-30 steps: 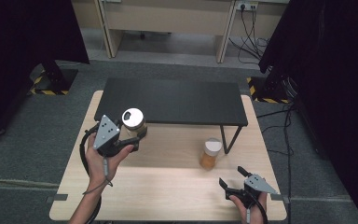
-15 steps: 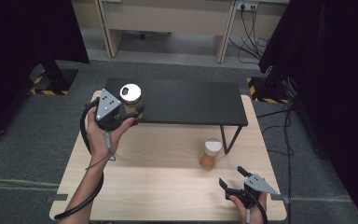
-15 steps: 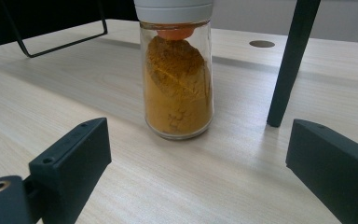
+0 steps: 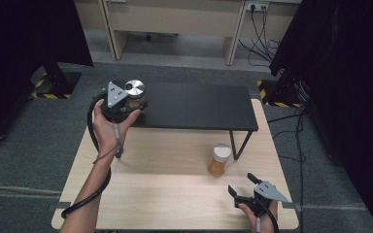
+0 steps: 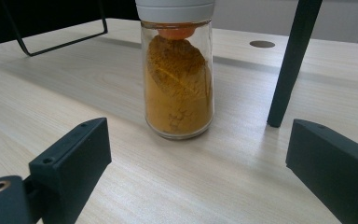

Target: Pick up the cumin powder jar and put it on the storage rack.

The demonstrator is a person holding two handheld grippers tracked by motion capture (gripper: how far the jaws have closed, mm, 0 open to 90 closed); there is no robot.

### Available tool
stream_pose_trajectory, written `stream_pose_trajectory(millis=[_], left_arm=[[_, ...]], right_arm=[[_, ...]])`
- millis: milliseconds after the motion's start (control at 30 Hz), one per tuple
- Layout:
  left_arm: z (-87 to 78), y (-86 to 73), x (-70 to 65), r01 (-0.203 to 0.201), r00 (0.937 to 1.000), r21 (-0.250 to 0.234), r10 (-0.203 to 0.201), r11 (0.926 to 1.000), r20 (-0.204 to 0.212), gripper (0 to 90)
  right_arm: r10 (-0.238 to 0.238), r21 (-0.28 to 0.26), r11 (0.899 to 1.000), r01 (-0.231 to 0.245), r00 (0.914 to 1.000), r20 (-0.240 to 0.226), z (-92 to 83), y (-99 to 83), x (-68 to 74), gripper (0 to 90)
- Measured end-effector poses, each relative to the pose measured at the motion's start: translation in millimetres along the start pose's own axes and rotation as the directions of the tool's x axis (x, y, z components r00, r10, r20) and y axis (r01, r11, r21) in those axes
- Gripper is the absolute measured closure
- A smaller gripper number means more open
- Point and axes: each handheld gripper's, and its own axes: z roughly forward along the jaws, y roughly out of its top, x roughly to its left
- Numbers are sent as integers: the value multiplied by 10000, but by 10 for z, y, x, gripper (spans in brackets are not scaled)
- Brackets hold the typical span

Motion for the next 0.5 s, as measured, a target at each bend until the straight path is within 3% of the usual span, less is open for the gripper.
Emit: stream_pose_trajectory(millis=[500], left_arm=[[77, -51, 12, 216, 9998, 67, -215, 9997, -26, 299]], right_arm=[[-63, 15, 10000, 62, 10000, 25, 1, 2, 10, 68]])
